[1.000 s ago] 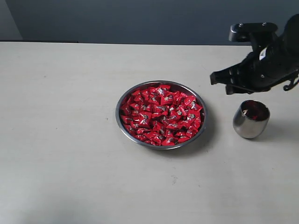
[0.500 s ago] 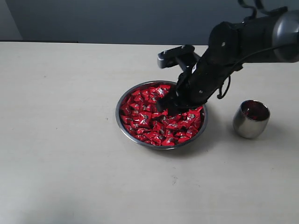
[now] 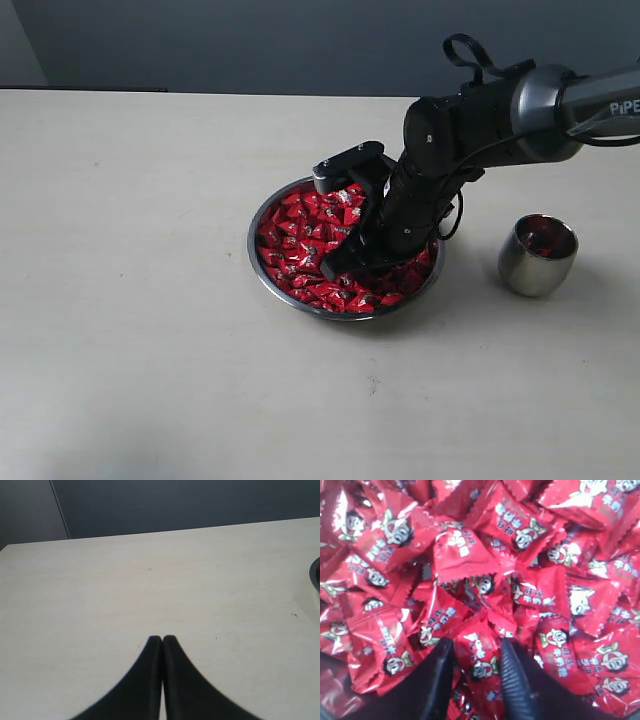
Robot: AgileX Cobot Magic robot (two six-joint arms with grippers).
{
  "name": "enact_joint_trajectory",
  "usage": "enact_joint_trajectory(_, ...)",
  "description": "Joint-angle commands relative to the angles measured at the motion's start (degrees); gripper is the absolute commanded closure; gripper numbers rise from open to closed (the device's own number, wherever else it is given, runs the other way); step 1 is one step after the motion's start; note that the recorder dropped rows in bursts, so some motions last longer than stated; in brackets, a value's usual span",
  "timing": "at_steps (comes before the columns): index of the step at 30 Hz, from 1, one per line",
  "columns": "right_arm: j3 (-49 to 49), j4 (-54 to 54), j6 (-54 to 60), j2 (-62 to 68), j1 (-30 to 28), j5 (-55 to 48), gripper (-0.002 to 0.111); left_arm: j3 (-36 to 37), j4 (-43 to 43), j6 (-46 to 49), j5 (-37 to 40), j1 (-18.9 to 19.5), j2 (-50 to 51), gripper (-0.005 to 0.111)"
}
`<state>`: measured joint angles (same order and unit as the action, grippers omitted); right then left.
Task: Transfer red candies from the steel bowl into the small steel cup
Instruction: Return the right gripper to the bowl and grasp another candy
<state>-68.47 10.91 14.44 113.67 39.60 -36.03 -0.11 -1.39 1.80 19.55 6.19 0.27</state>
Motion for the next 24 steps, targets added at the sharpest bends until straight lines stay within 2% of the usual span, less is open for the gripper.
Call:
enact_joint_trajectory(1, -0.29, -2.13, 0.41, 0.13, 0.03, 1.21, 0.092, 0.11, -0.17, -0.11, -0.4, -0.01, -0.27, 0.106)
enact_joint_trajectory(3, -0.29, -3.59, 0.41, 0.13, 0.03, 1.21, 0.106, 0.11, -0.17, -0.11, -0.4, -0.01, -0.27, 0.106)
enact_joint_trajectory(4, -0.29, -4.04, 0.41, 0.13, 0.03, 1.21, 0.109, 0.11, -0.17, -0.11, -0.4, -0.01, -0.27, 0.106)
enact_joint_trajectory(13, -0.45, -4.39, 0.41, -0.76, 0.03, 0.62, 0.109, 0.11, -0.17, -0.11, -0.4, -0.01, -0.27, 0.106)
enact_joint_trajectory(24, -4.95, -5.42, -3.16, -7.67, -0.16, -3.56, 0.109, 0.11, -0.17, -0.11, -0.4, -0.01, -0.27, 0.106)
